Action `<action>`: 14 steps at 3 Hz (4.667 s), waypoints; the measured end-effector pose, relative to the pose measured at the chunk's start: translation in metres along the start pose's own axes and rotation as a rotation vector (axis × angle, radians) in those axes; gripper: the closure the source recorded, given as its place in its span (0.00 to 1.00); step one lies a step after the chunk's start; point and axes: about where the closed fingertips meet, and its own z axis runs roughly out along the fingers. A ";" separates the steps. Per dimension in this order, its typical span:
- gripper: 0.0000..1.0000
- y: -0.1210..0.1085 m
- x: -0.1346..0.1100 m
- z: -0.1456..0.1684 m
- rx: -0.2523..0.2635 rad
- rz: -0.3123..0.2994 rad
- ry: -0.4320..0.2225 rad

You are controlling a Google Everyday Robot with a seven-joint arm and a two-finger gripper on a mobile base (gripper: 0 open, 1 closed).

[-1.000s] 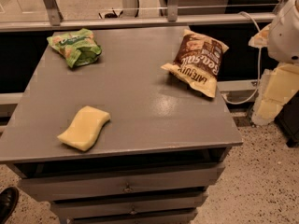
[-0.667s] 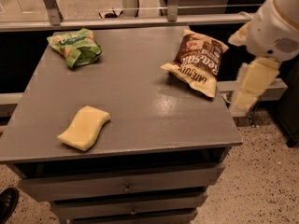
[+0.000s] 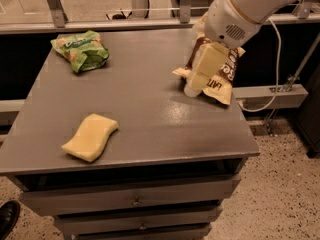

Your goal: Pick green rice chip bag

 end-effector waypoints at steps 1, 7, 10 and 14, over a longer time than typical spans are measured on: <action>0.00 -0.018 -0.059 0.015 -0.008 -0.007 -0.131; 0.00 -0.078 -0.249 0.228 0.000 0.136 -0.545; 0.02 -0.124 -0.225 0.301 0.084 0.171 -0.439; 1.00 -0.138 -0.221 0.214 0.188 0.080 -0.593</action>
Offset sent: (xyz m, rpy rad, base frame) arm 0.0236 0.0483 0.0173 0.1107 -0.0191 0.0345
